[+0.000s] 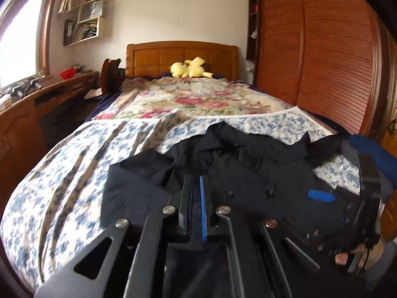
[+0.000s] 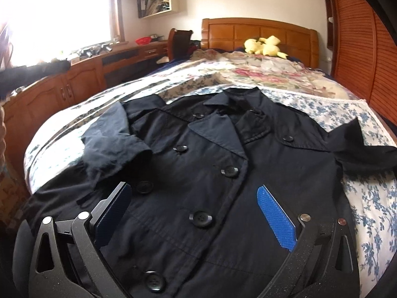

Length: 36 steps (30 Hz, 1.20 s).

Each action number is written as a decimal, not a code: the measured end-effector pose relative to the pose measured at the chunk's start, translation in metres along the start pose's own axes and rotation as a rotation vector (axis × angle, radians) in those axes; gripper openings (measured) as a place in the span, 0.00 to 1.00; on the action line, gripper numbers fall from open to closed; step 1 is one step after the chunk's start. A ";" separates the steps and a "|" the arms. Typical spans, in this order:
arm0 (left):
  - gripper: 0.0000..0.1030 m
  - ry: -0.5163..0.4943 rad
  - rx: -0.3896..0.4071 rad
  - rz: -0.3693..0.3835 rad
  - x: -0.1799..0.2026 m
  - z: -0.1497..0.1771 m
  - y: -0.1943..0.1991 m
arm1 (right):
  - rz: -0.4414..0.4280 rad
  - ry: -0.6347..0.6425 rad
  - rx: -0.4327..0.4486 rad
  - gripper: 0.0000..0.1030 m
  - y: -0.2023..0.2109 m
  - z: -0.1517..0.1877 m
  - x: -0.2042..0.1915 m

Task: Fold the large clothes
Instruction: 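Fold the held sleeve across the coat front with the left gripper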

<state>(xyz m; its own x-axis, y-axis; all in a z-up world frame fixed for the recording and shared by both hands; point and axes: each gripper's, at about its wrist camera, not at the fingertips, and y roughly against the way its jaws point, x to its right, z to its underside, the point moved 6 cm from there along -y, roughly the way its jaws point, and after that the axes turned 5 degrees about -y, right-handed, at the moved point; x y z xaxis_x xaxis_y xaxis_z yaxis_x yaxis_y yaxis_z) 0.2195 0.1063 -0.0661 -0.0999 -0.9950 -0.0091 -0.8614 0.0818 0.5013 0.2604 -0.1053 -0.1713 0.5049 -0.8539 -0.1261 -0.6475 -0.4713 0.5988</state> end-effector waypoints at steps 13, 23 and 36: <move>0.13 0.047 -0.020 -0.089 -0.054 0.063 0.055 | -0.083 0.060 -0.080 0.85 -0.049 -0.017 -0.064; 0.42 0.091 0.003 -0.101 -0.074 0.090 0.073 | -0.129 0.015 -0.240 0.74 -0.123 -0.015 -0.068; 0.54 0.128 -0.002 -0.128 -0.080 0.105 0.078 | -0.232 0.112 -0.148 0.05 -0.081 -0.026 -0.091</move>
<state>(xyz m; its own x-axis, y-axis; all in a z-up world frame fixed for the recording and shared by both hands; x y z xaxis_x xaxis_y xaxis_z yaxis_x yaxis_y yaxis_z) 0.1077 0.1987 -0.1174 0.0751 -0.9965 0.0365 -0.8618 -0.0464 0.5052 0.2815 0.0165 -0.1876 0.6948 -0.6935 -0.1902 -0.4213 -0.6069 0.6739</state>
